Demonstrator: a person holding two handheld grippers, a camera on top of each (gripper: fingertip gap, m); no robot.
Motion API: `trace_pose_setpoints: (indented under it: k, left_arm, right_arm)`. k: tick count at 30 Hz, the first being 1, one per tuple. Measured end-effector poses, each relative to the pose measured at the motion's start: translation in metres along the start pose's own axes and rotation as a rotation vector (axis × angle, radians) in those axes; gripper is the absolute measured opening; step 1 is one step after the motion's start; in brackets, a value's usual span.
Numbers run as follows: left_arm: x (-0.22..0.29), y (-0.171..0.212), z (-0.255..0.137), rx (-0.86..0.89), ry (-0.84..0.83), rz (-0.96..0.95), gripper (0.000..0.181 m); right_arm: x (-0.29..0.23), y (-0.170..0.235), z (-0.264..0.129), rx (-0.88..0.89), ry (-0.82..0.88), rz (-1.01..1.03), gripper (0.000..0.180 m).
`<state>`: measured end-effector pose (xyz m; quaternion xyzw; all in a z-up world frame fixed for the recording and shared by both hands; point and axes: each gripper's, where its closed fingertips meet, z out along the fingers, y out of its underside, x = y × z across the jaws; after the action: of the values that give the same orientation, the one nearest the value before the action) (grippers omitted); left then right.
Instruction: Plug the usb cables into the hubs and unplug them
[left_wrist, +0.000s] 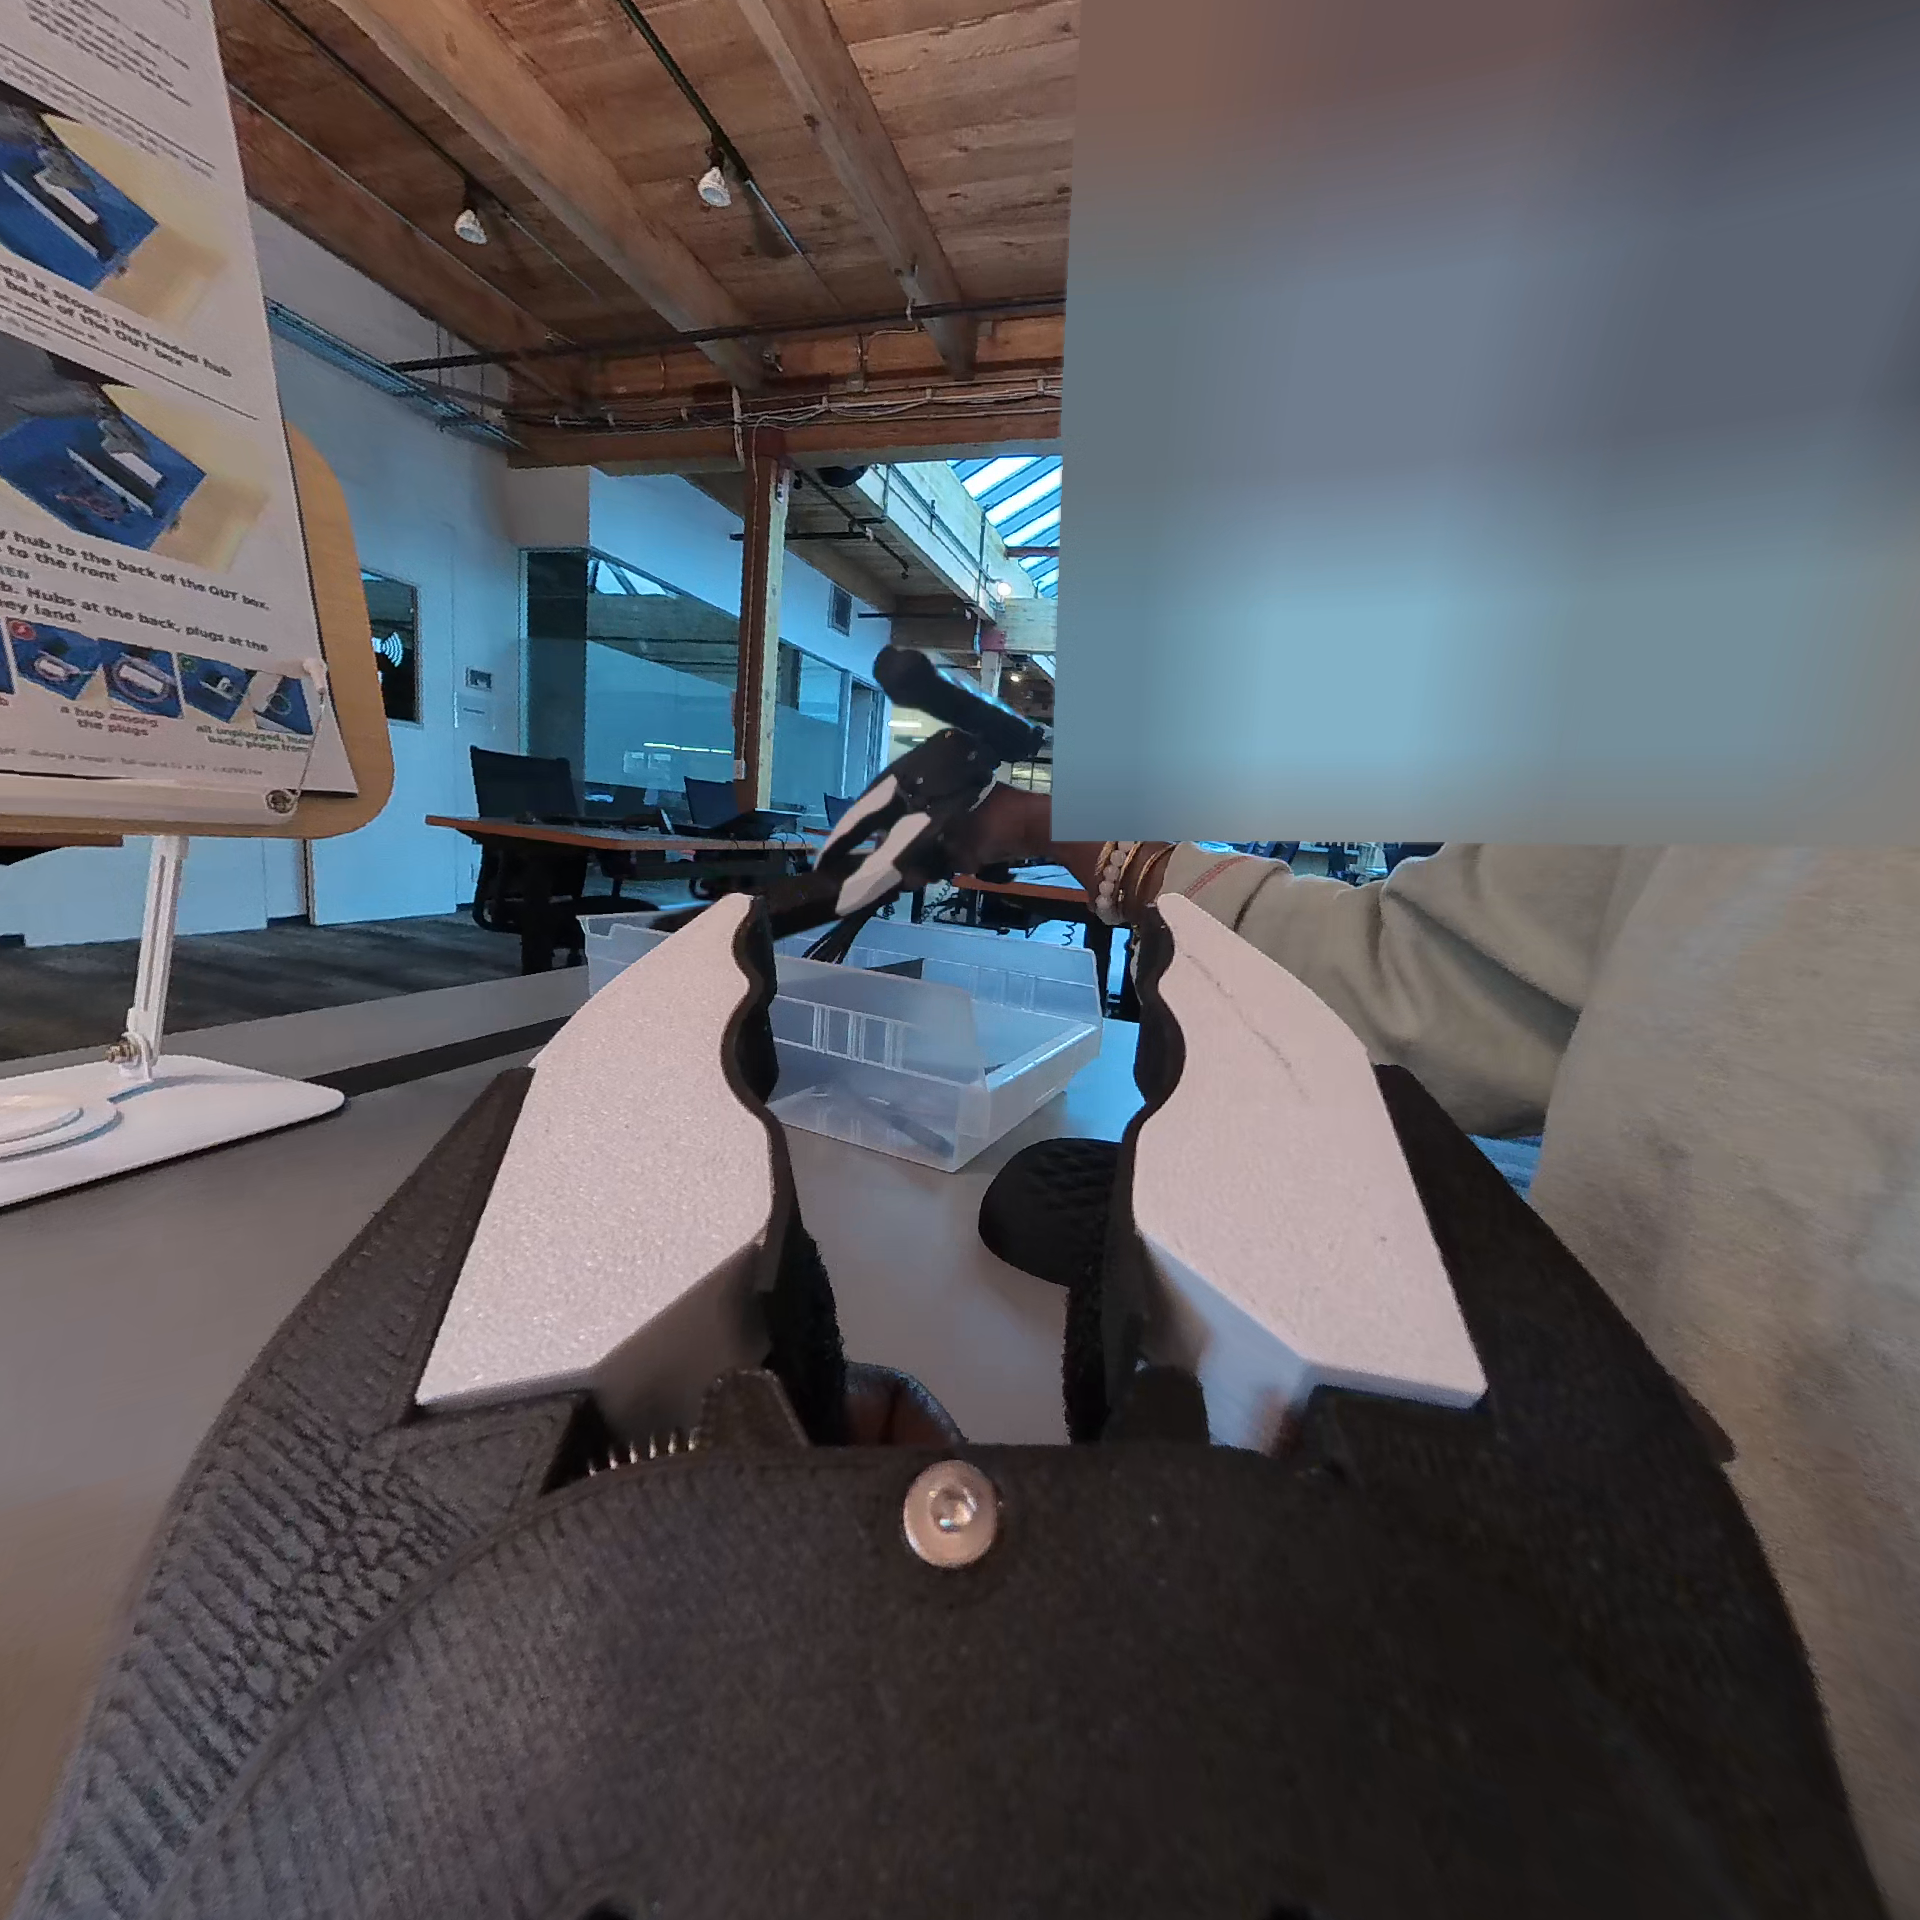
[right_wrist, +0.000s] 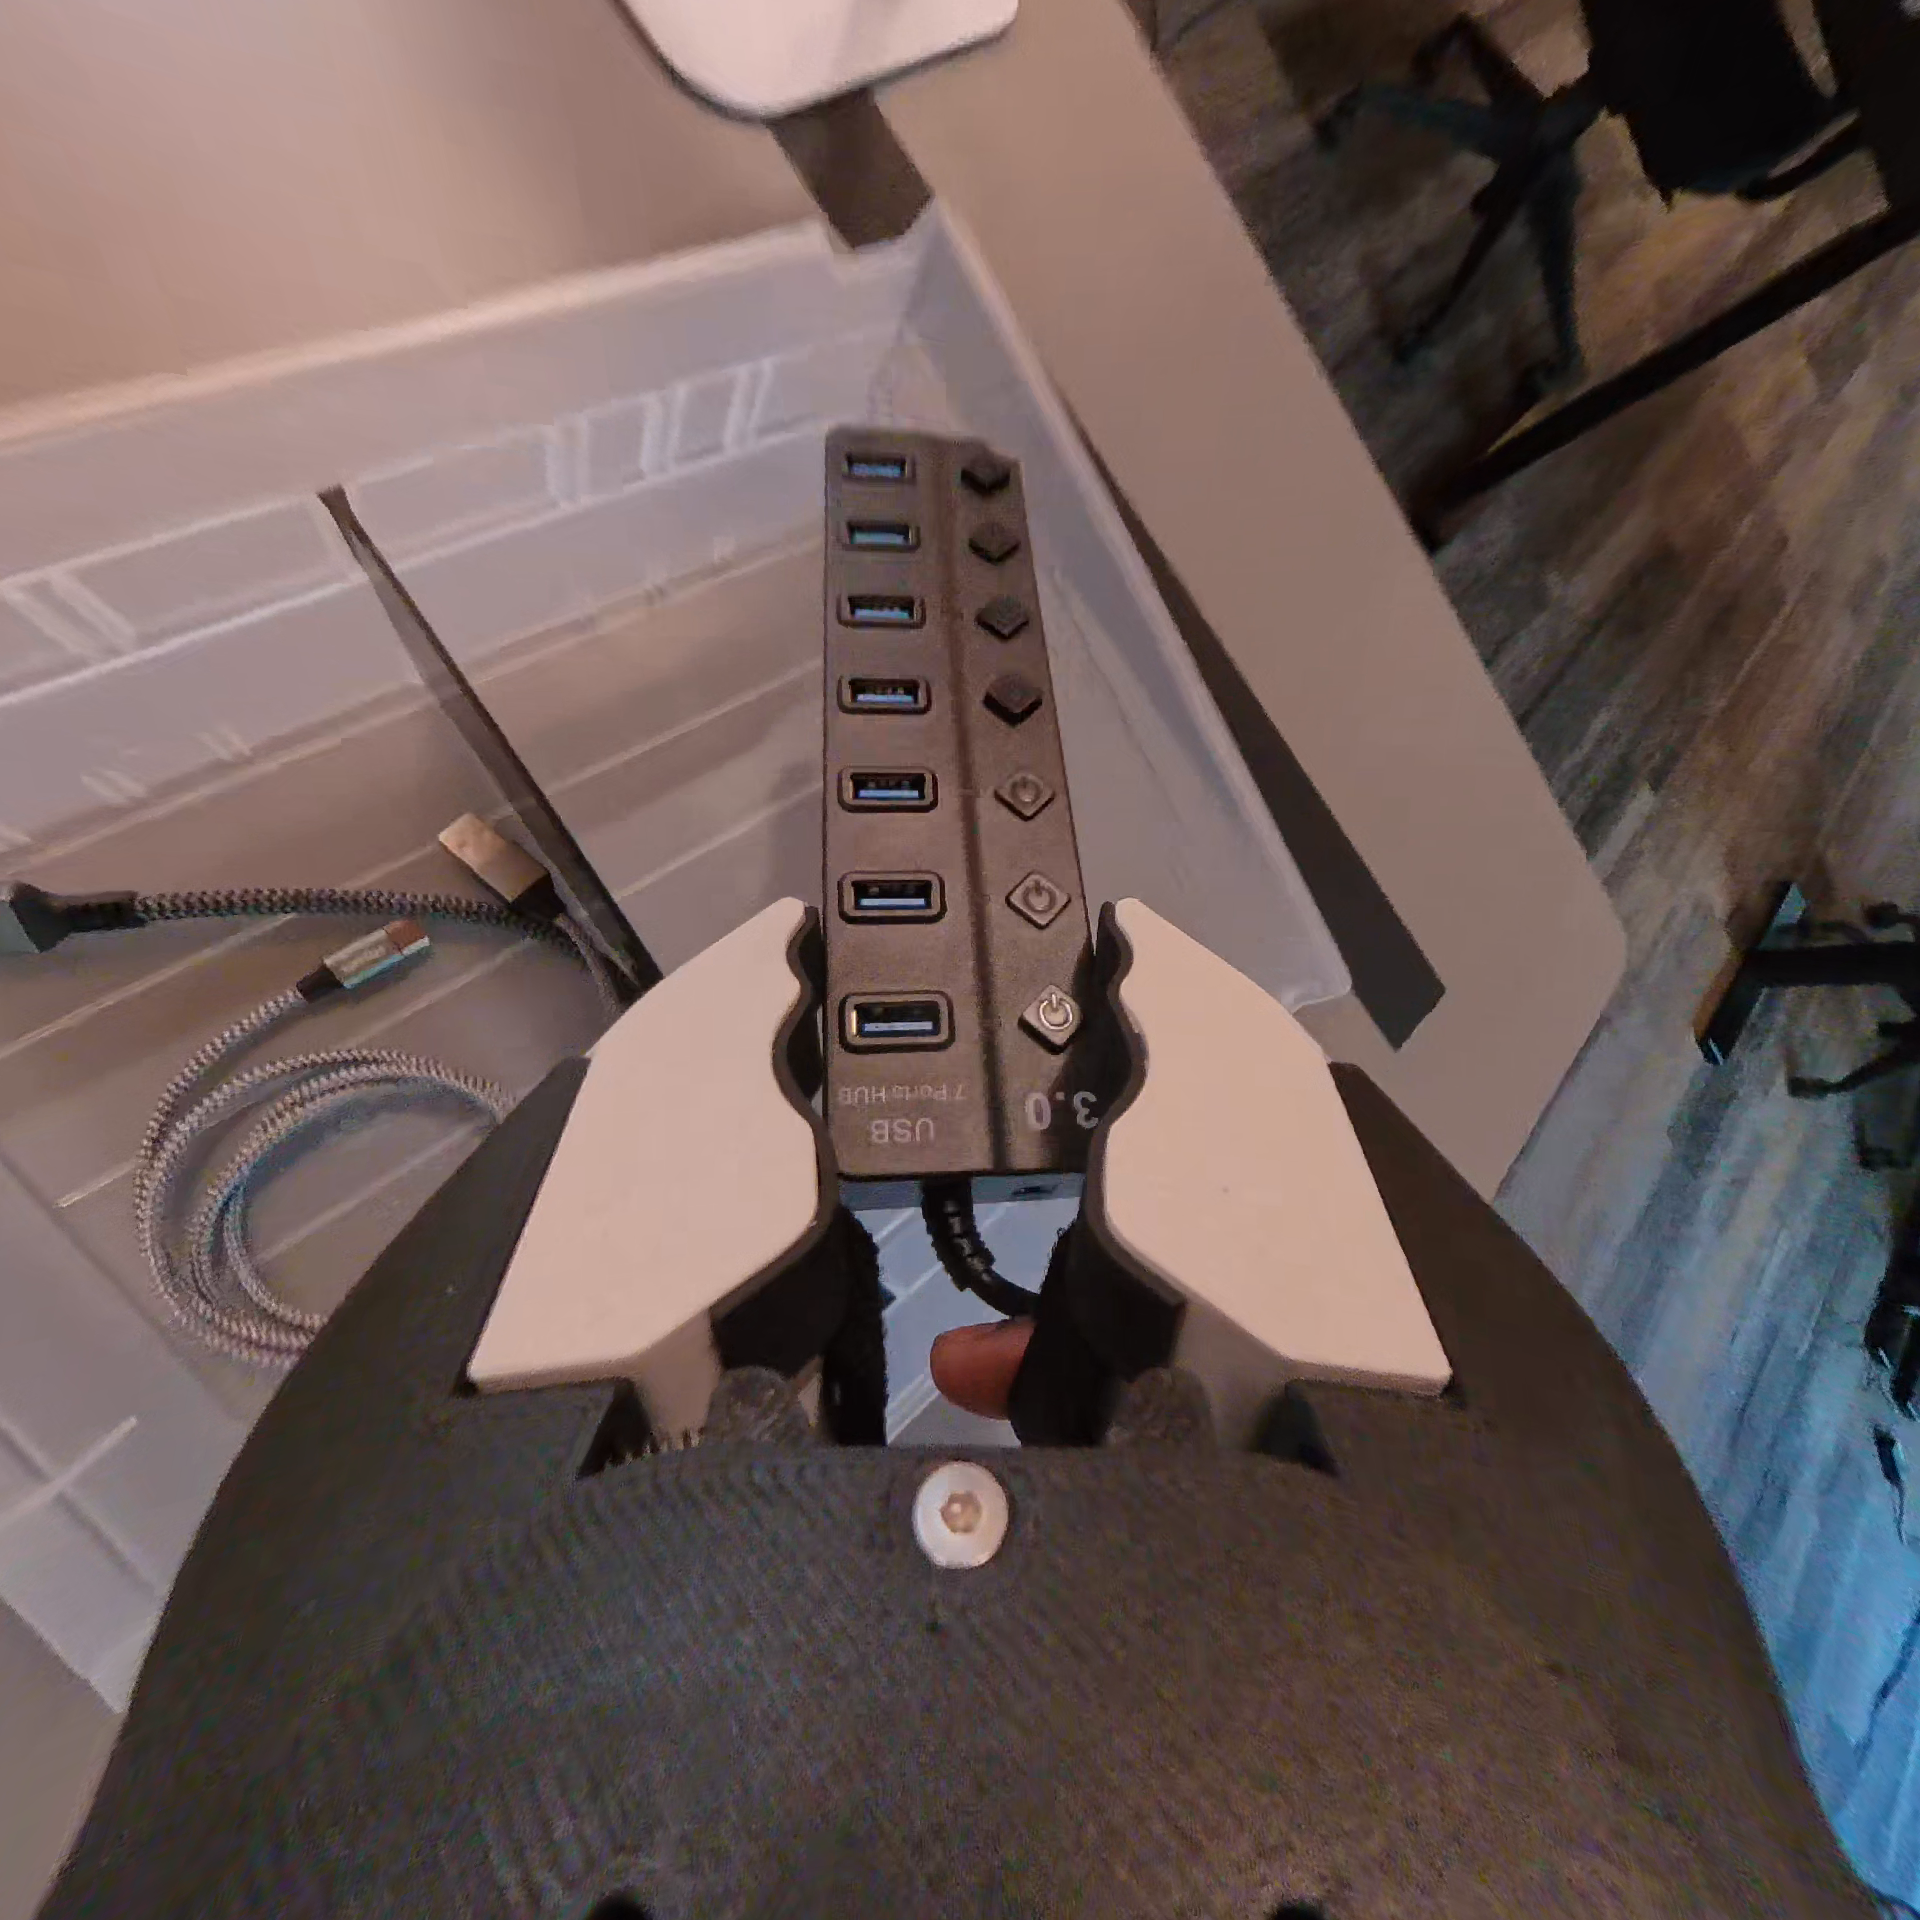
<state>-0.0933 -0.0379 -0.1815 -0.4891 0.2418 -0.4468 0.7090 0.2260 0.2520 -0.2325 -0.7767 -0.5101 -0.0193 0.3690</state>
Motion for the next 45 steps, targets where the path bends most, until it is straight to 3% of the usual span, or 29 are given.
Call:
trace_pose_setpoints:
  k: [7, 15, 24, 30, 34, 40, 45]
  left_arm:
    - [0.000, 0.001, 0.000, -0.008, 0.005, -0.002, 0.067]
    - [-0.001, 0.002, 0.000, -0.013, 0.001, -0.001, 0.067]
    - [0.000, 0.007, 0.001, -0.039, 0.000, 0.007, 0.066]
    - [-0.001, 0.013, 0.002, -0.073, 0.002, 0.020, 0.066]
    - [-0.001, 0.017, 0.004, -0.092, 0.003, 0.020, 0.067]
    - [0.003, 0.018, 0.007, -0.117, 0.004, 0.047, 0.066]
    - [-0.001, -0.015, 0.002, -0.201, -0.054, 0.025, 0.065]
  right_arm:
    - [-0.014, 0.029, 0.031, -0.195, -0.077, -0.167, 0.051]
    - [-0.005, 0.033, 0.034, -0.232, -0.087, -0.023, 0.059]
    - [0.000, -0.024, -0.030, 0.055, 0.105, 0.155, 0.076]
    - [-0.083, -0.101, -0.100, 0.560, 0.049, 0.282, 0.110]
    - [-0.142, -0.111, -0.113, 0.730, 0.100, 0.284, 0.131]
    - [-0.193, -0.103, -0.105, 1.046, 0.405, 0.335, 0.103]
    - [-0.227, -0.112, -0.077, 1.042, 0.262, 0.362, 0.106]
